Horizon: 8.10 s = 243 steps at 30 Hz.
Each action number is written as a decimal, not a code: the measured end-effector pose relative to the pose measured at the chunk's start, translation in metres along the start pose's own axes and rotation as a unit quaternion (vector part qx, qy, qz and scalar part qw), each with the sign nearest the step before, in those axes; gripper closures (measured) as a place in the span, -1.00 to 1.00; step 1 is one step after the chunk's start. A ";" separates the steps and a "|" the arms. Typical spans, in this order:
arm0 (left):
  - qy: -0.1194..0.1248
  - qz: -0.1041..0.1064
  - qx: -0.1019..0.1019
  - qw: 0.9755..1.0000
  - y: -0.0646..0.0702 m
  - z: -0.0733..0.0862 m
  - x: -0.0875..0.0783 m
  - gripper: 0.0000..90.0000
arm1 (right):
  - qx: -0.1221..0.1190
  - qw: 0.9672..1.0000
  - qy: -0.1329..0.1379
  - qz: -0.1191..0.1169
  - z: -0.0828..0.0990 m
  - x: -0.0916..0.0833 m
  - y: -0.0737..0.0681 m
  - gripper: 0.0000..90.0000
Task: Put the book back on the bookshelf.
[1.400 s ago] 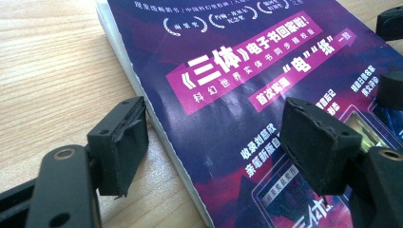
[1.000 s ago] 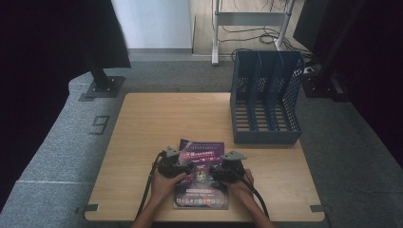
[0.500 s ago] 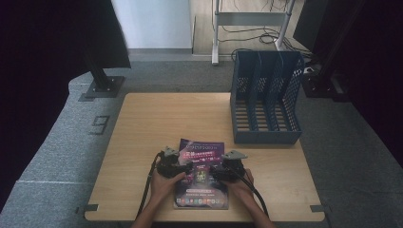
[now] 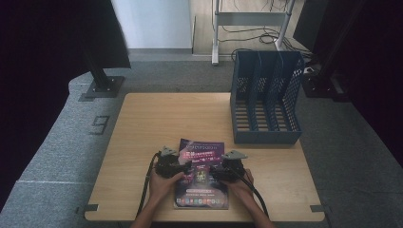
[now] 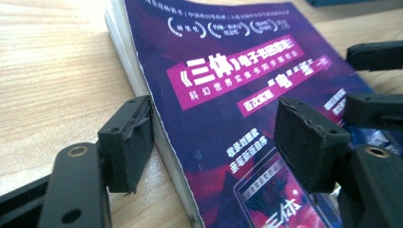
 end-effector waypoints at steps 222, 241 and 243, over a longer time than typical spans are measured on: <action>-0.001 0.036 0.112 0.993 0.006 -0.018 0.015 0.88 | 0.018 0.996 0.012 -0.089 -0.023 -0.008 -0.006 -0.59; -0.004 0.038 0.115 0.993 0.004 -0.017 0.017 0.86 | 0.026 0.995 -0.006 -0.096 -0.034 0.016 -0.001 -0.42; -0.003 0.038 0.115 0.993 0.004 -0.017 0.017 0.86 | 0.028 0.995 -0.008 -0.093 -0.034 0.018 0.002 -0.34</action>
Point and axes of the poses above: each handheld gripper's, and its own axes: x roughly forward along the jaws, z roughly out of its underside, y roughly to its right, the point moved 7 cm from there along x, roughly forward along the jaws, and after that the axes turned 12 degrees about z, right-handed, at the moved point
